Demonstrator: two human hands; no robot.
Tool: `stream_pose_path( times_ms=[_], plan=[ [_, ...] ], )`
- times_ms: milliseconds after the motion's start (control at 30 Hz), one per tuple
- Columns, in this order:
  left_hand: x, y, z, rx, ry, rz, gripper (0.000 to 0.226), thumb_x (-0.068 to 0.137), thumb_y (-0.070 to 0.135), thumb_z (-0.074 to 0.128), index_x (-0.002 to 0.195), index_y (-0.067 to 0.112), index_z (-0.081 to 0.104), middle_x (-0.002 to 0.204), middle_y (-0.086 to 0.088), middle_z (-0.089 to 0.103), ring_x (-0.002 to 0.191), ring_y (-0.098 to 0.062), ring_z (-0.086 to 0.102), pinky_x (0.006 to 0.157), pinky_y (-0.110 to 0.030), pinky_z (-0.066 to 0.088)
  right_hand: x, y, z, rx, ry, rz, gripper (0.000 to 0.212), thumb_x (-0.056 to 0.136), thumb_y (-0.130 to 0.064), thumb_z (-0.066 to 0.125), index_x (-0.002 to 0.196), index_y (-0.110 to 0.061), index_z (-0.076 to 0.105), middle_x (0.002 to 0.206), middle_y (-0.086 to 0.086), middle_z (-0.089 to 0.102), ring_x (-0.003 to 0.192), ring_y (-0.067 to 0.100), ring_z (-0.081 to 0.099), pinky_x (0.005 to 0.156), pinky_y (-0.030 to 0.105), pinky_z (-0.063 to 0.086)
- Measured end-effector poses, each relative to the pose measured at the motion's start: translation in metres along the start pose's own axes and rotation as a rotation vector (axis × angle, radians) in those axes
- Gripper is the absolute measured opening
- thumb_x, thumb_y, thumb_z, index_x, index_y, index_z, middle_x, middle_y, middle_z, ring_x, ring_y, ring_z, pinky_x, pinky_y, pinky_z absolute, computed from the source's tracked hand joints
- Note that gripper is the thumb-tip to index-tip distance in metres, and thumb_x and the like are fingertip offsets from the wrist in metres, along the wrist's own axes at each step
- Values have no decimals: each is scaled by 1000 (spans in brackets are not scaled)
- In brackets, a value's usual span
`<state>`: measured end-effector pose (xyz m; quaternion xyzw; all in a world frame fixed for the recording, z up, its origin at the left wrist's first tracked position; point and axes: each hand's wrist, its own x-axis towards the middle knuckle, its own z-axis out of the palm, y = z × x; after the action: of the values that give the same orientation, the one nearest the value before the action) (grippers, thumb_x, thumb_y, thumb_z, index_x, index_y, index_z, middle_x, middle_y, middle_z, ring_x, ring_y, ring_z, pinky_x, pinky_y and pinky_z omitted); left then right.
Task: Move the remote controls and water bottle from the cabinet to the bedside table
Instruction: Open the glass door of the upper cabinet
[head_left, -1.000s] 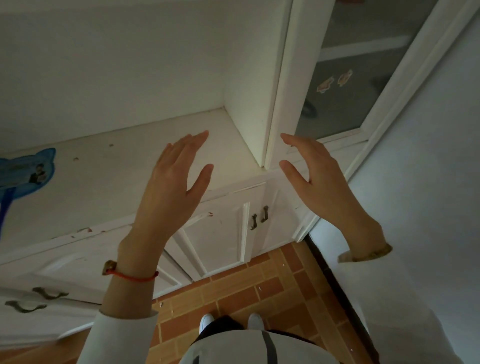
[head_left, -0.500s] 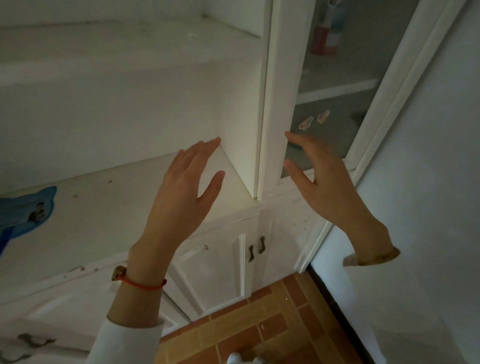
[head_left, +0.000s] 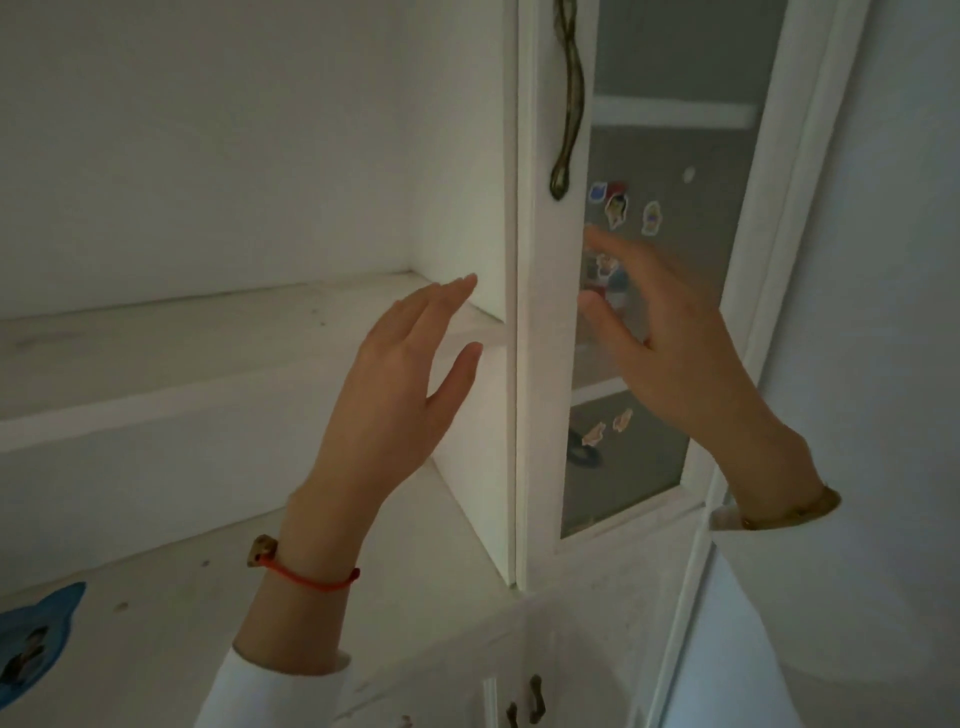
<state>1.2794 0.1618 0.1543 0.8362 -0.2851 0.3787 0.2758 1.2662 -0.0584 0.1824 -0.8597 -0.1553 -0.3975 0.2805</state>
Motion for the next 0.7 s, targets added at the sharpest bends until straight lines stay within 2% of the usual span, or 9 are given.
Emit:
stream_pose_path(
  times_ms=[67,233,367,467,567,600,633,700],
  plan=[
    [12,4,0,5,9,24,50,99,28,48,147,21,37,147,4,46,138,-13,39,114,-40,35,11,-4,-7,-15,19,-18,48,98,-33,47,144,-25,37,144,-1,44,131,12,39,106,25,30],
    [32,13,2,0,22,57,51,98,35,45,147,22,37,147,3,45,140,-15,38,115,-43,34,26,-4,-16,-93,63,-67,46,97,-34,47,142,-26,38,143,-4,45,120,-2,33,90,1,19],
    [44,14,7,11,18,62,52,98,33,46,148,24,34,149,4,42,141,-13,34,116,-42,32,34,0,-18,-59,75,-74,46,97,-33,47,142,-25,38,139,-3,47,118,1,39,87,0,23],
    [55,11,16,42,27,76,55,98,35,45,150,22,30,155,3,34,146,-13,25,119,-43,27,50,0,-15,-41,126,-80,46,97,-31,50,141,-23,40,134,-2,51,111,3,43,88,5,27],
    [66,8,27,57,53,63,58,98,35,46,151,19,28,158,1,27,148,-15,19,120,-43,24,73,-2,-12,-37,180,-51,46,96,-32,51,140,-23,40,135,-1,48,107,0,42,81,-5,27],
    [69,8,30,49,55,49,59,98,35,46,151,18,27,159,0,26,148,-16,19,120,-44,24,81,-3,-10,-25,201,-49,47,96,-32,52,140,-22,40,135,-1,47,108,1,43,83,-5,29],
    [71,8,33,36,52,36,59,98,34,46,151,17,26,159,0,25,148,-17,19,120,-44,25,89,-3,-7,-10,221,-48,48,96,-32,52,141,-21,39,135,0,46,110,3,44,90,0,34],
    [75,6,40,7,44,25,60,98,33,47,152,16,25,159,-1,24,147,-17,21,119,-43,26,103,-3,-2,13,252,-42,48,95,-31,53,140,-20,40,132,0,45,113,8,47,99,22,45]
  ],
)
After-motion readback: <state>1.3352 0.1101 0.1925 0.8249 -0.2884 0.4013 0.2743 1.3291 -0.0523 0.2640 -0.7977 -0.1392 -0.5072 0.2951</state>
